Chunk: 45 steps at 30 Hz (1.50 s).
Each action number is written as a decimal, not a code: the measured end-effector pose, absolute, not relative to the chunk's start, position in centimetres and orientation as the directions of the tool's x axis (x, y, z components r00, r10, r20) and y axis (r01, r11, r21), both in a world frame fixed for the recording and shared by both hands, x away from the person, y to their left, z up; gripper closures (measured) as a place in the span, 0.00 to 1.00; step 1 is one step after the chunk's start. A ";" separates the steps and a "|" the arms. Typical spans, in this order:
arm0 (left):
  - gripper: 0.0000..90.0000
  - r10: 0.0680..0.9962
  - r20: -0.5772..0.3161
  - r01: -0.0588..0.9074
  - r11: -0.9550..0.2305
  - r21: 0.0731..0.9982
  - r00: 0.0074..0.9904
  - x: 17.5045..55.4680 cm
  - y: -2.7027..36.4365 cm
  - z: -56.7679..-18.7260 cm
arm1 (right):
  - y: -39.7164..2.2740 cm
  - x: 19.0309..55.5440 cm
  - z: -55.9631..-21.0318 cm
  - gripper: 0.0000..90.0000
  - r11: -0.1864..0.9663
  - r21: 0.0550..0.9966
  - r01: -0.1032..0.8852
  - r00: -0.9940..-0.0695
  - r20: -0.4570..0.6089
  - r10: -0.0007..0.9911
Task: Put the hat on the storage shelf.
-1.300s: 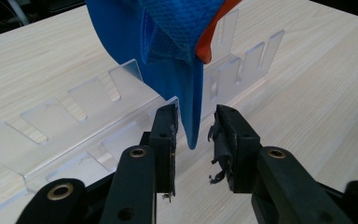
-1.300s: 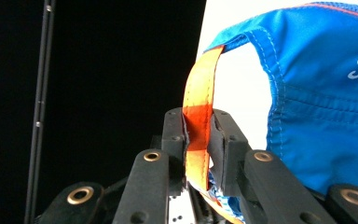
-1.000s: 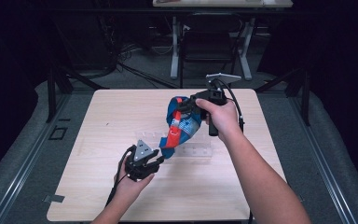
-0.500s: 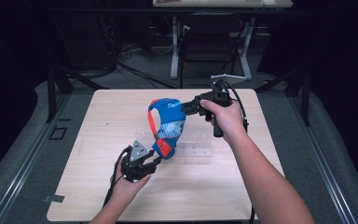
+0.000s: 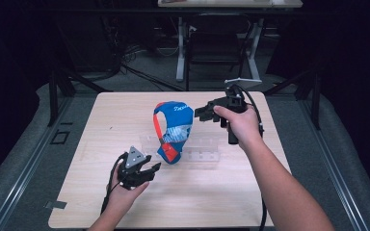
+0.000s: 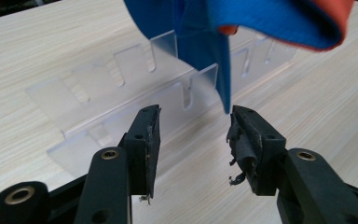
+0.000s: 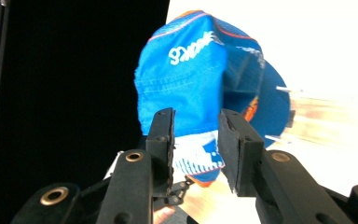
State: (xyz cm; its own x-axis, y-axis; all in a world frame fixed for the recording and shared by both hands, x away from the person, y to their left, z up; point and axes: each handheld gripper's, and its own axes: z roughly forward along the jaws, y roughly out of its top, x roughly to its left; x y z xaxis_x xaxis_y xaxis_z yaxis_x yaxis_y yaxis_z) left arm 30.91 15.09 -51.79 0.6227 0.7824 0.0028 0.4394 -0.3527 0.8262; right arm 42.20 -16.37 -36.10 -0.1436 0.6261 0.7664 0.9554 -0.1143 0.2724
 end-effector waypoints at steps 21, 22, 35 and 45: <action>0.51 0.827 -0.030 0.512 -0.318 0.798 0.561 29.2 20.3 -53.5 | -17.7 39.9 -38.8 0.62 0.003 0.415 0.910 -0.225 0.488 0.844; 0.51 0.829 -0.027 0.513 -0.319 0.797 0.558 29.1 20.5 -53.6 | -17.7 39.8 -39.1 0.62 0.006 0.419 0.908 -0.226 0.476 0.850; 0.50 0.862 -0.037 0.560 -0.295 0.774 0.505 29.3 23.2 -55.3 | -18.8 37.0 -42.8 0.60 0.052 0.457 0.888 -0.251 0.387 0.887; 0.50 0.869 -0.043 0.572 -0.286 0.769 0.492 29.6 23.6 -56.0 | -19.9 33.2 -46.4 0.58 0.096 0.519 0.849 -0.281 0.291 0.914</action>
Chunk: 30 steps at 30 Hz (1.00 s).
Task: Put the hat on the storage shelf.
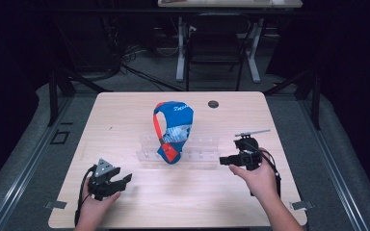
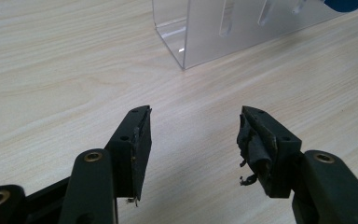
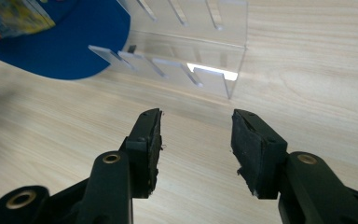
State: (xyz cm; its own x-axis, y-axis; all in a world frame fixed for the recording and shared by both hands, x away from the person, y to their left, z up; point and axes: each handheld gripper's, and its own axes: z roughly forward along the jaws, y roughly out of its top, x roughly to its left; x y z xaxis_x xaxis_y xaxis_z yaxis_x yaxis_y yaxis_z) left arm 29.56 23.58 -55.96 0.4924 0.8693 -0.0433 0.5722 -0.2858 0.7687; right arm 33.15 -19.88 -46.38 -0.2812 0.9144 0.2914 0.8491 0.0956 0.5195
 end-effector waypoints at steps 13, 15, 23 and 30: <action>0.50 0.863 -0.040 0.574 -0.299 0.763 0.503 29.5 23.2 -56.2 | -21.2 30.0 -50.1 0.57 0.108 0.559 0.822 -0.273 0.222 0.936; 0.50 0.862 -0.038 0.573 -0.302 0.762 0.505 29.6 23.1 -56.2 | -21.3 29.6 -50.5 0.57 0.107 0.572 0.813 -0.274 0.213 0.938; 0.50 0.862 -0.035 0.569 -0.303 0.764 0.506 29.6 23.0 -56.3 | -22.3 28.1 -52.7 0.57 0.102 0.609 0.787 -0.283 0.209 0.936; 0.50 0.858 -0.017 0.551 -0.314 0.773 0.513 29.5 22.9 -56.3 | -22.7 27.2 -54.5 0.58 0.117 0.665 0.737 -0.296 0.163 0.941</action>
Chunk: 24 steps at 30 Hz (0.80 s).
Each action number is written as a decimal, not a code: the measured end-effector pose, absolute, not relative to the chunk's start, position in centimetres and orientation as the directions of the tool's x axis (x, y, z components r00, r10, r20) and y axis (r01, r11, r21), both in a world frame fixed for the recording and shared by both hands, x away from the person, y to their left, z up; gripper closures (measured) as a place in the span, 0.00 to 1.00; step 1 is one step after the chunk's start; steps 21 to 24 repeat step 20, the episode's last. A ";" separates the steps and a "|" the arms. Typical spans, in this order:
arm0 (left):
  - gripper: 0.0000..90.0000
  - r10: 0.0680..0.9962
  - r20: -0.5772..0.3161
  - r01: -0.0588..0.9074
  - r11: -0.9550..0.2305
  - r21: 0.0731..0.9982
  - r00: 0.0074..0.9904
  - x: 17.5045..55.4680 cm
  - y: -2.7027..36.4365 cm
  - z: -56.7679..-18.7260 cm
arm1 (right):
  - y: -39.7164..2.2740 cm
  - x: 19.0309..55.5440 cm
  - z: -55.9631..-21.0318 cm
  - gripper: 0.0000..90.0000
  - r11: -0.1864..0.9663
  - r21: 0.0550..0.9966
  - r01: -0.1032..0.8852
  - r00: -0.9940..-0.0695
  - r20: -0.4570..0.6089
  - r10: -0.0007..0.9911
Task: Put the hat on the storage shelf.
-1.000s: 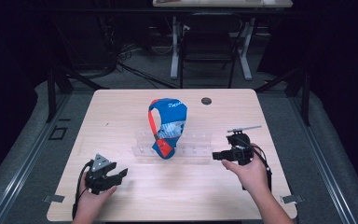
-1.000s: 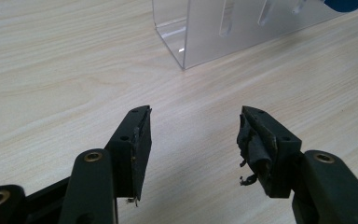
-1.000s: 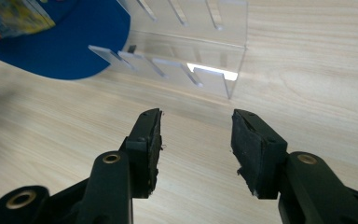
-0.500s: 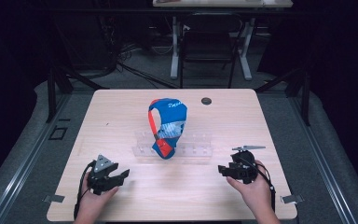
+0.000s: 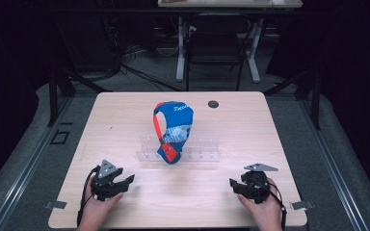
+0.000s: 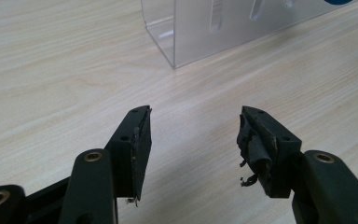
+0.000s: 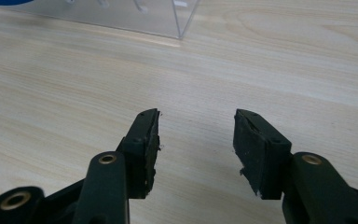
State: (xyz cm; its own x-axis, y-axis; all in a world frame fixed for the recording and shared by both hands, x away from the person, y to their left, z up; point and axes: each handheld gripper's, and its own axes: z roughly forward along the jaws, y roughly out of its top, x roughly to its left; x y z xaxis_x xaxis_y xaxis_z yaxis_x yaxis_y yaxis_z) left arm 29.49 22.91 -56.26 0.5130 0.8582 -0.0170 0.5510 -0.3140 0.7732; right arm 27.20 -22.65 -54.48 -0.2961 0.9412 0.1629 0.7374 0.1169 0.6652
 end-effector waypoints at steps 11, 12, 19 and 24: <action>0.49 0.862 -0.049 0.576 -0.294 0.762 0.504 29.5 22.9 -56.7 | -22.0 26.9 -55.3 0.65 0.168 0.733 0.660 -0.396 0.148 0.906; 0.49 0.862 -0.045 0.572 -0.295 0.765 0.505 29.6 22.9 -56.8 | -22.0 26.9 -55.2 0.66 0.168 0.740 0.652 -0.397 0.144 0.906; 0.48 0.846 -0.101 0.597 -0.279 0.752 0.523 29.6 22.3 -56.8 | -22.6 27.1 -55.8 0.62 0.160 0.714 0.682 -0.398 0.178 0.900; 0.49 0.843 -0.119 0.599 -0.266 0.755 0.524 29.6 22.1 -56.7 | -22.7 27.2 -55.8 0.56 0.141 0.723 0.677 -0.387 0.185 0.903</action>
